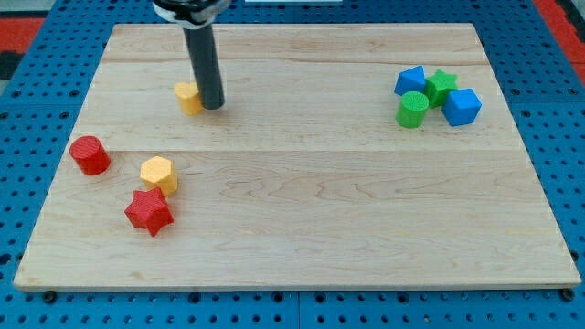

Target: Push the yellow hexagon into the red star

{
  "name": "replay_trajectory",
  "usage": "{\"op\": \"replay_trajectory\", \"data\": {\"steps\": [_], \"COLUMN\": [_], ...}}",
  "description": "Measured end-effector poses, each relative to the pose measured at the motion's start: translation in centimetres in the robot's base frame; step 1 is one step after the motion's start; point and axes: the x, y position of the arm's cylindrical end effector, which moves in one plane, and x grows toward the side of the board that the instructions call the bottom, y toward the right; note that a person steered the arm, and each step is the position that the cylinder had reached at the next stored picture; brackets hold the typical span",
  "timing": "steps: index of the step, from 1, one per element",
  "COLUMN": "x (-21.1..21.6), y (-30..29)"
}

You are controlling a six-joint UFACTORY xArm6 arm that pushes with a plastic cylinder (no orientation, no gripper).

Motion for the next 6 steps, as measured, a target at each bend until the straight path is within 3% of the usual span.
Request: {"op": "replay_trajectory", "data": {"steps": [1,2,4,5,6], "x": [-0.1,1.7,12.4,14.2,14.3], "y": [-4.6,-3.5,-4.3,-10.3,-12.7]}}
